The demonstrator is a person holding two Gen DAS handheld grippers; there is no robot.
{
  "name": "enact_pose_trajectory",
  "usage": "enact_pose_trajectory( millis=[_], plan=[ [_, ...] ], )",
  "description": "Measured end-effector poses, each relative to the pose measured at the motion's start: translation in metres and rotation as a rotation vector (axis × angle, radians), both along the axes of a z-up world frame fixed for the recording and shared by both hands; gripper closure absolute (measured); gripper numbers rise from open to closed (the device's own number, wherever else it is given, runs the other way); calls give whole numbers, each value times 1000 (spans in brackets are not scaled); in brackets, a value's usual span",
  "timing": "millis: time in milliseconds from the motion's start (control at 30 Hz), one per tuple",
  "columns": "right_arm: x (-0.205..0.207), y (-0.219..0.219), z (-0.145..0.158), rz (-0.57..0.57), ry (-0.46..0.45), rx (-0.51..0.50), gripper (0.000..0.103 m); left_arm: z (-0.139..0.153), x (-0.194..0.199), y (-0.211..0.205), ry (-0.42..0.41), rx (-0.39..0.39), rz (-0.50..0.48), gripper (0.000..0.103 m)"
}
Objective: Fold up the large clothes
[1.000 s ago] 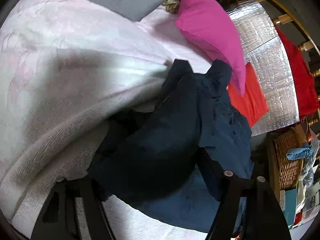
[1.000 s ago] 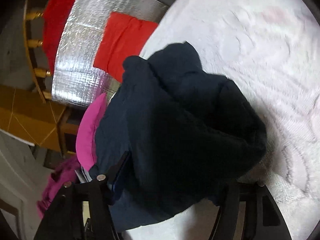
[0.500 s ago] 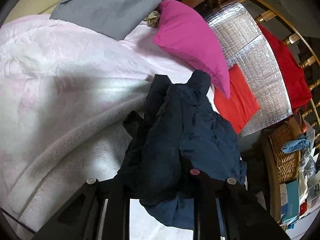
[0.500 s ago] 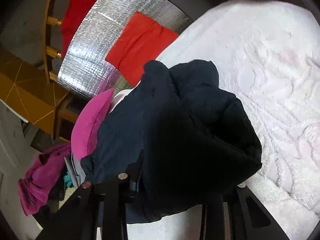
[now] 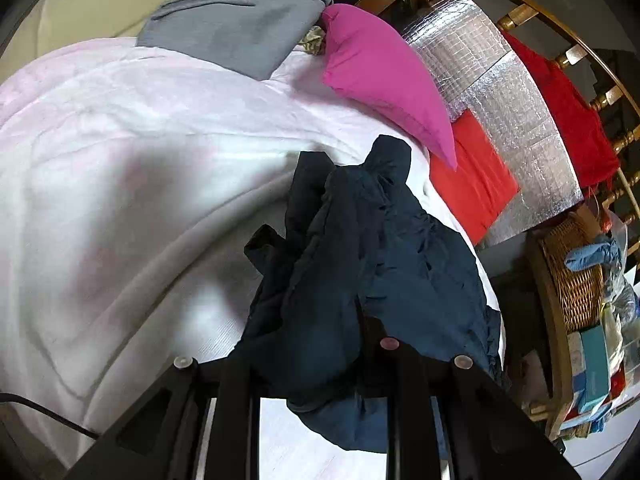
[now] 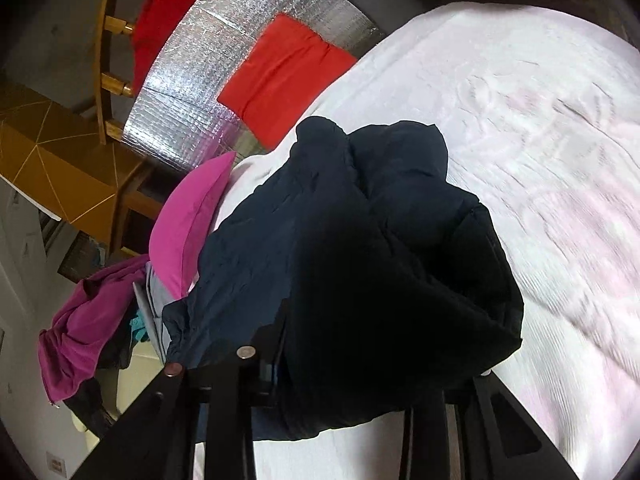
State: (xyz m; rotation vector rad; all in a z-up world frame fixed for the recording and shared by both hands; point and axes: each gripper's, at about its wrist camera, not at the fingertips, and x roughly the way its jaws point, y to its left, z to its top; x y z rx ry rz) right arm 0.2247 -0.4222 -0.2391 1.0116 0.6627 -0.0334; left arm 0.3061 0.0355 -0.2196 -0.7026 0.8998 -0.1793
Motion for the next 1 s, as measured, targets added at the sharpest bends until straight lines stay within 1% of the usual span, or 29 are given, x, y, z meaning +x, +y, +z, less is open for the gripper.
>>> enact_pose_trajectory(
  millis=[100,167,200,267,300,333,367,400,467,533,600,633,667,700,733,800,867,900,933,1000],
  plan=[
    [-21,6,-5,3,9,14,69,-4,-19,7,14,1,3,81],
    [-33,9,-10,5,14,20,69,-9,-28,9,32,8,2,81],
    [-38,11,-13,8,21,22,69,-14,-29,10,55,20,-3,80],
    [-42,13,-20,17,42,25,69,-23,-26,11,105,32,-15,76],
    [-43,13,-25,24,61,27,68,-30,-23,12,145,42,-26,68],
    [-42,13,-29,37,85,29,67,-33,-23,14,167,42,-29,60],
    [-42,13,-31,46,97,34,62,-36,-23,17,193,36,-32,56],
    [-44,11,-32,55,107,46,61,-36,-26,21,209,30,-42,55],
    [-50,9,-29,85,124,62,50,-29,-32,25,198,41,-62,54],
    [-60,9,-23,136,138,45,45,-13,-43,33,177,70,-87,54],
    [-71,10,-16,210,163,35,45,1,-46,40,153,92,-79,53],
    [-77,11,-11,253,158,37,45,13,-45,44,124,117,-55,52],
    [-84,9,-1,295,140,31,45,27,-41,47,84,138,-29,49],
    [-87,6,6,308,128,16,45,36,-36,47,52,142,-13,43],
    [-88,2,18,310,109,-11,45,45,-26,44,27,144,-4,39],
    [-82,-10,44,278,35,-75,44,56,-5,31,10,167,-7,38],
    [-64,-21,64,222,-20,-153,33,58,27,12,19,178,-37,37],
    [-54,-24,71,193,-34,-182,32,56,41,3,34,179,-53,37],
    [-33,-30,76,163,-45,-218,32,52,60,-8,52,178,-67,37],
    [3,-32,79,136,-48,-231,32,46,79,-16,71,173,-65,37]
  ],
)
